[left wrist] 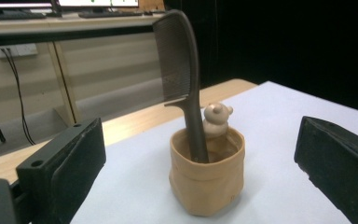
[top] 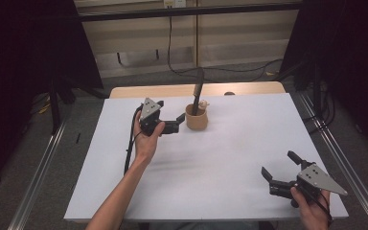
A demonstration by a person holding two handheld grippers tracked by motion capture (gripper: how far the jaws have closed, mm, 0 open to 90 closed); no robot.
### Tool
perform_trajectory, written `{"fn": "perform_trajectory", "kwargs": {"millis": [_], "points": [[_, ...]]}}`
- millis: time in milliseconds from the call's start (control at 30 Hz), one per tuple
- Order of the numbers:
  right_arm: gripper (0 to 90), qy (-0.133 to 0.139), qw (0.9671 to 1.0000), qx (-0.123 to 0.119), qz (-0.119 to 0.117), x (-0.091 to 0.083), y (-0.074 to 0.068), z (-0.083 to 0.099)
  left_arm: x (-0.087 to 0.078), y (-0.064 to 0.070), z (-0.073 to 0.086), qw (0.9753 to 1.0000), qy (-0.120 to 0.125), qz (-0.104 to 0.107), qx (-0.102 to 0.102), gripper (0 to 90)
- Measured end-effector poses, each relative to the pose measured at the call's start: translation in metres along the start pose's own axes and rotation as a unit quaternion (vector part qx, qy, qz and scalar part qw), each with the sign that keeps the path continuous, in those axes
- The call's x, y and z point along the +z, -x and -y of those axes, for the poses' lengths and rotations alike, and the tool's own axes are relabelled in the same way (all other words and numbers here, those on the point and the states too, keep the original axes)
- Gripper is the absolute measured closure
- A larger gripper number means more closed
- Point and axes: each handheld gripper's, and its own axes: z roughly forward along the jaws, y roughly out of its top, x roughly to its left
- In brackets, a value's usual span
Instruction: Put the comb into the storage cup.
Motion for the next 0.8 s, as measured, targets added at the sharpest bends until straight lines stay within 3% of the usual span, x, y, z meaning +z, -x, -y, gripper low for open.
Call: {"fn": "perform_trajectory", "kwargs": {"millis": [167, 267, 367, 500, 700, 800], "points": [[0.0, -0.001, 1.0000, 0.001, 0.001, 0.001, 0.001, 0.000, -0.012, 0.001, -0.002, 0.9998, 0.021, 0.001, 0.004, 1.4], [0.0, -0.004, 1.0000, -0.001, -0.001, 0.002, 0.000, 0.000, -0.017, 0.002, -0.001, 0.9998, 0.020, -0.001, -0.004, 1.4], [0.0, -0.004, 1.0000, -0.001, -0.002, 0.004, -0.001, 0.000, -0.023, 0.003, 0.000, 0.9999, 0.012, -0.008, 0.007, 1.4], [0.0, -0.004, 1.0000, -0.002, 0.001, 0.004, -0.001, 0.000, -0.032, 0.005, 0.008, 0.9997, 0.015, -0.015, -0.011, 1.4], [0.0, -0.002, 1.0000, -0.003, 0.003, 0.003, -0.001, -0.001, -0.044, 0.006, 0.014, 0.9994, 0.023, -0.019, -0.018, 1.4], [0.0, -0.001, 1.0000, -0.003, 0.005, 0.003, -0.002, -0.001, -0.051, 0.006, 0.015, 0.9993, 0.027, -0.022, -0.012, 1.4]]}}
